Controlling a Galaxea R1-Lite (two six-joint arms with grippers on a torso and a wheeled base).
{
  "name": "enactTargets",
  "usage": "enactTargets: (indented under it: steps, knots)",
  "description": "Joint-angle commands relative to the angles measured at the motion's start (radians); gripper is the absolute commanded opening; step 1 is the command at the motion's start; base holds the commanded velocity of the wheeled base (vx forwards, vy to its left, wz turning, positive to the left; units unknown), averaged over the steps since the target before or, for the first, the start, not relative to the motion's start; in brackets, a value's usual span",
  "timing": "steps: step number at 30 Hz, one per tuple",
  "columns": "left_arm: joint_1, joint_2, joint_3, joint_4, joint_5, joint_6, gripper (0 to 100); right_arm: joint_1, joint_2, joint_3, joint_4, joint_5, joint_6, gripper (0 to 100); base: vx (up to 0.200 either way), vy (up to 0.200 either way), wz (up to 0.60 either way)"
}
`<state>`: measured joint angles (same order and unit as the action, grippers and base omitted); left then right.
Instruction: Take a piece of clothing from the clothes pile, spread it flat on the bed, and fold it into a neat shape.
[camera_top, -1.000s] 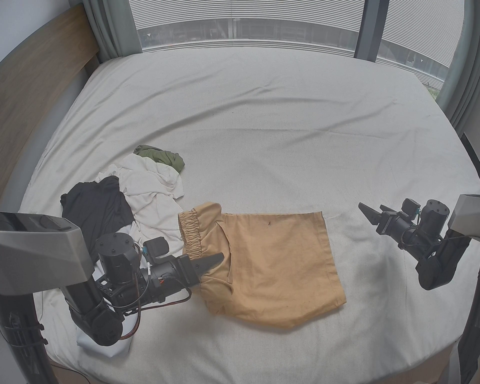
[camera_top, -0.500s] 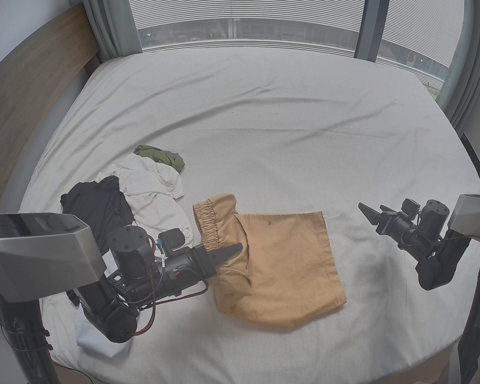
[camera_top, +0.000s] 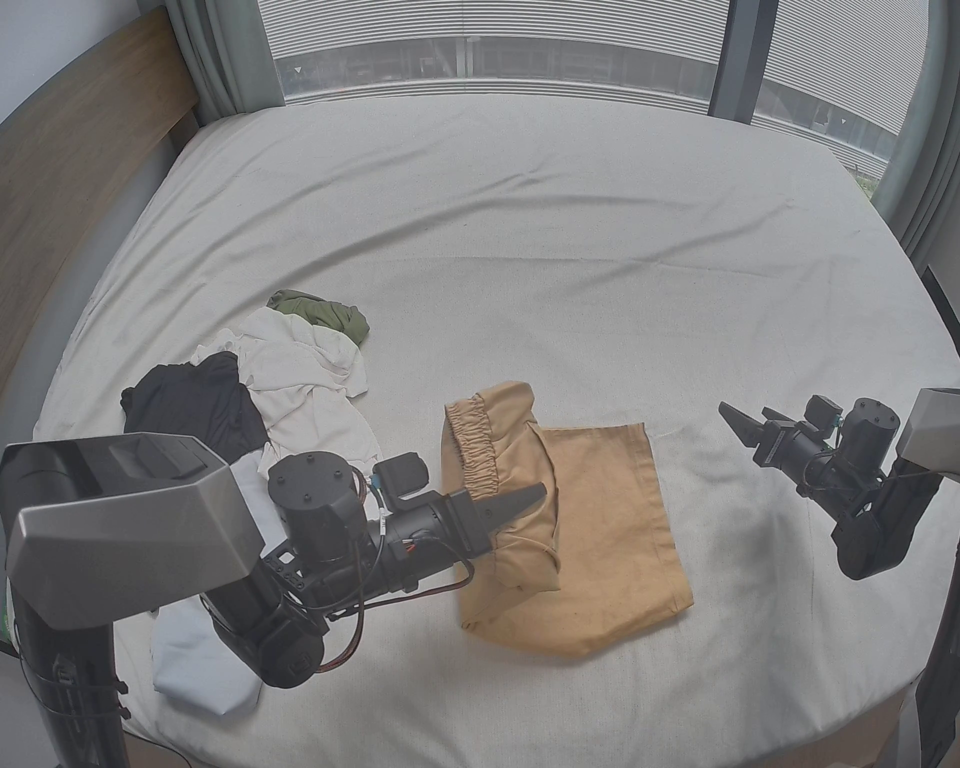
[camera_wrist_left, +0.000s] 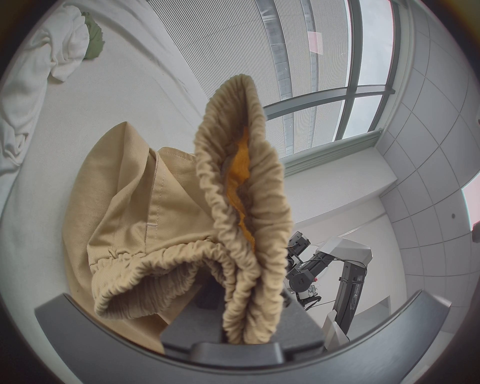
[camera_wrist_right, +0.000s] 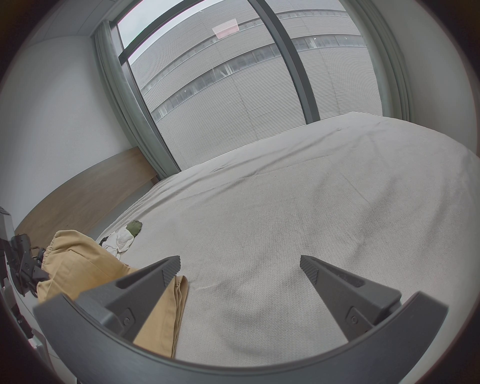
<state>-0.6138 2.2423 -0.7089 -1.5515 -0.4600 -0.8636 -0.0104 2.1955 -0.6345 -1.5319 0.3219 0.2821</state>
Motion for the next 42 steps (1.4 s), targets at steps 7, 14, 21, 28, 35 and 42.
enactTargets:
  steps: [7,14,21,28,35,42]
  knots:
    - [-0.067,0.097,-0.103,0.001,0.0,-0.037,0,0.0,-0.003,-0.001,-0.001,0.0,0.0,100,0.0,0.0,0.0]
    - [-0.096,0.14,-0.144,0.001,0.001,-0.04,0,0.001,-0.003,-0.001,-0.001,0.0,0.0,100,0.0,0.0,0.0]
    - [-0.109,0.164,-0.193,0.041,0.003,-0.041,0,0.001,-0.005,-0.001,-0.001,0.0,0.0,100,0.0,0.0,0.0]
    - [-0.109,0.181,-0.204,0.047,0.006,-0.041,0,0.001,-0.005,-0.002,-0.001,0.0,0.0,100,0.0,0.0,0.0]
    - [-0.107,0.18,-0.204,0.064,0.007,-0.041,100,0.001,-0.007,-0.002,-0.002,0.0,0.0,100,0.0,0.0,0.0]
    - [-0.107,0.175,-0.236,0.062,0.03,-0.038,100,0.001,-0.007,-0.001,-0.002,0.0,0.0,100,0.0,0.0,0.0]
